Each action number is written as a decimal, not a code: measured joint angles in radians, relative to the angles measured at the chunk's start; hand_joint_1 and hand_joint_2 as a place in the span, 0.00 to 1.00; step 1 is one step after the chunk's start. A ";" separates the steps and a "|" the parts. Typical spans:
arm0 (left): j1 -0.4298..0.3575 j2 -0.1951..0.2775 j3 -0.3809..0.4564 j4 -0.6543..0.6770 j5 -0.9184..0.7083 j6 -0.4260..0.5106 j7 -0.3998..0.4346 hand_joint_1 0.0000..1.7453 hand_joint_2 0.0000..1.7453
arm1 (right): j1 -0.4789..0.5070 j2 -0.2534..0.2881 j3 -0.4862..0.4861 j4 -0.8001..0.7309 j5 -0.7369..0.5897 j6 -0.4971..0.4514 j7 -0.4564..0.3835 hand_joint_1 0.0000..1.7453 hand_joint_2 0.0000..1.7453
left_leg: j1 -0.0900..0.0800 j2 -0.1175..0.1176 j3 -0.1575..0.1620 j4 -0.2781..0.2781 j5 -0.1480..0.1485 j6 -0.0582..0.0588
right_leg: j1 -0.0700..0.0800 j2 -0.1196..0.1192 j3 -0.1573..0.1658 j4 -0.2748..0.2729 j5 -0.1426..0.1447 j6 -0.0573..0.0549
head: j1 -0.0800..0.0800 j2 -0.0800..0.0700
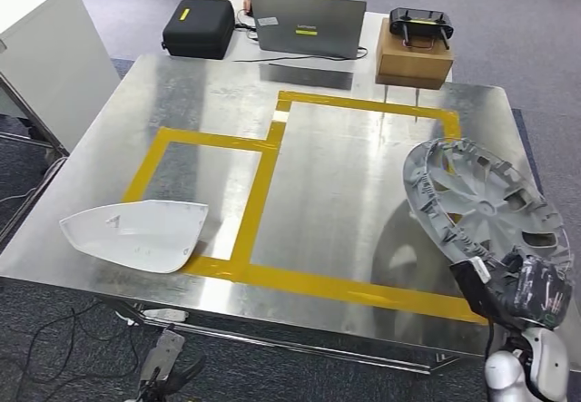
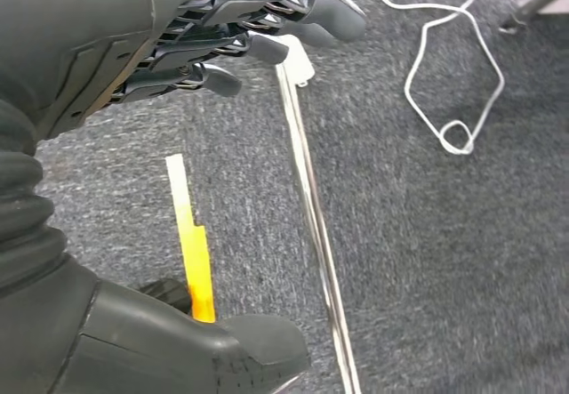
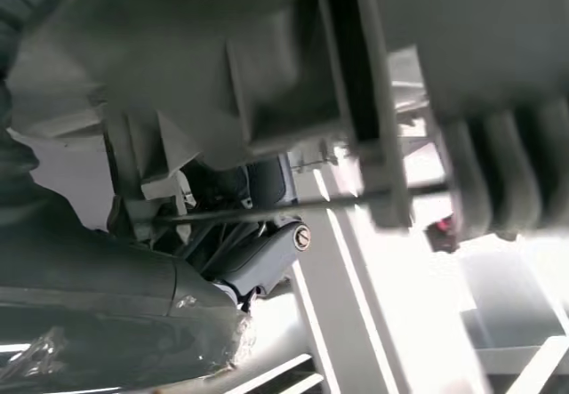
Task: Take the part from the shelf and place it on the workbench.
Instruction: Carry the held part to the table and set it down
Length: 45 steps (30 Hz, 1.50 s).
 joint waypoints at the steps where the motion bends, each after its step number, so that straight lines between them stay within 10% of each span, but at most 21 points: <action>1: -0.003 -0.001 -0.004 0.000 -0.001 -0.001 0.001 0.00 1.00 | -0.017 -0.010 0.024 0.015 0.014 0.000 0.011 1.00 1.00 | 0.000 0.000 0.000 0.000 0.000 0.000 | 0.000 0.000 0.000 0.000 0.000 0.000 | 0.000 0.000; 28: -0.018 -0.019 -0.057 0.000 -0.031 0.001 0.025 0.00 1.00 | -0.051 -0.056 0.439 -0.024 0.104 0.080 0.046 1.00 1.00 | 0.000 0.001 -0.001 0.000 0.001 0.001 | 0.000 0.001 -0.002 0.000 0.001 0.000 | 0.000 0.000; 45: -0.021 -0.021 -0.074 0.000 -0.041 -0.004 0.023 0.00 1.00 | -0.042 -0.056 0.506 -0.047 0.122 0.081 0.053 1.00 1.00 | 0.000 0.001 -0.002 0.000 0.001 0.001 | 0.000 0.001 -0.002 0.000 0.001 0.000 | 0.000 0.000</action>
